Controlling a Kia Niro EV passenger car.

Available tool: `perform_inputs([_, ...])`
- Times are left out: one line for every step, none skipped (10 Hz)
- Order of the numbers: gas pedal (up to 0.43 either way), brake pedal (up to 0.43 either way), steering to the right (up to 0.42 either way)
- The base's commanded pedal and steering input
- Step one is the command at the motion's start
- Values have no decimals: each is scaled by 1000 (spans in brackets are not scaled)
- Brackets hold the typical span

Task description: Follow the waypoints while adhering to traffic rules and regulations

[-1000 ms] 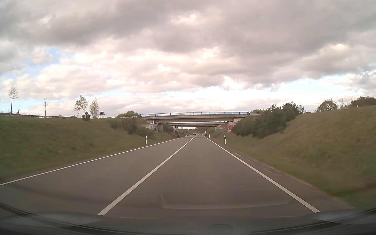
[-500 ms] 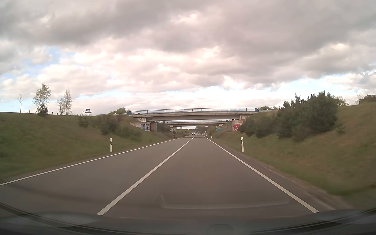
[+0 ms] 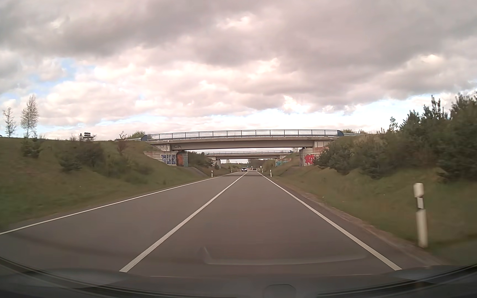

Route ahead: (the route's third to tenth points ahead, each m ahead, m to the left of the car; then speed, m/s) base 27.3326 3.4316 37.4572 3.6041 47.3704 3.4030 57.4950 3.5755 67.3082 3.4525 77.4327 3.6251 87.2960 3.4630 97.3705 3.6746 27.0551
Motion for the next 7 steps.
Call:
perform_inputs([189,0,-2])
perform_inputs([189,0,-2])
perform_inputs([189,0,-3])
perform_inputs([189,0,-3])
perform_inputs([189,0,-3])
perform_inputs([189,0,-3])
perform_inputs([189,0,-3])
